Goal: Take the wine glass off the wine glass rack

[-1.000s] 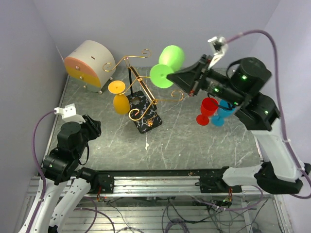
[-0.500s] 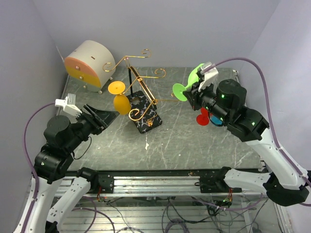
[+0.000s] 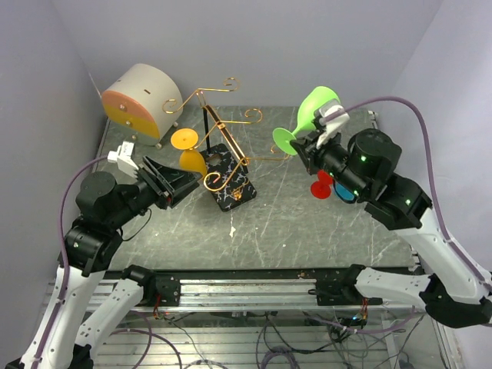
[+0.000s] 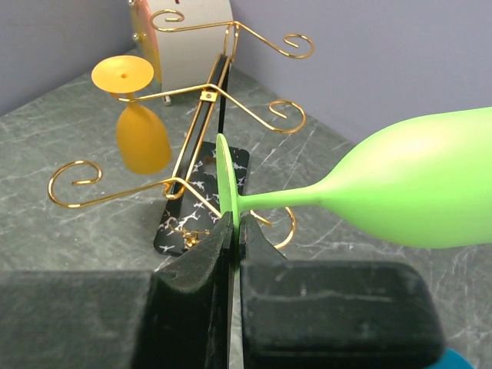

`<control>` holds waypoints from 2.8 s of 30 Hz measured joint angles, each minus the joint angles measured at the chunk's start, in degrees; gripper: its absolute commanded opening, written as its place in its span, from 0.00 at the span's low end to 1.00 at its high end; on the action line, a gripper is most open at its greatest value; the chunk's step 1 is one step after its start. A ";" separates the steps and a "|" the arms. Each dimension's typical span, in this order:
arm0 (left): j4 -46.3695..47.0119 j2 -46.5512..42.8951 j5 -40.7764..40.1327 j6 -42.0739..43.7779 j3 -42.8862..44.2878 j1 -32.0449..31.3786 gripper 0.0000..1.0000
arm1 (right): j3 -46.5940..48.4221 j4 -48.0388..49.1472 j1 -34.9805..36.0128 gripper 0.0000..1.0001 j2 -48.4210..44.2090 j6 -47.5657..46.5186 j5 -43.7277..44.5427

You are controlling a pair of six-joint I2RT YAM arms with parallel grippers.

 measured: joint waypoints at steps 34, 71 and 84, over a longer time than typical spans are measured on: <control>-2.12 -2.23 0.63 -5.77 -1.86 0.00 0.61 | -13.70 24.61 36.20 0.00 8.00 -31.82 19.23; 7.61 -12.72 1.92 -10.19 -11.61 -0.04 0.07 | -15.63 27.41 49.11 0.41 12.33 -32.52 38.49; -3.78 -28.94 -11.15 0.98 -11.93 -0.04 0.07 | -9.05 5.49 47.82 0.00 5.18 -10.32 50.75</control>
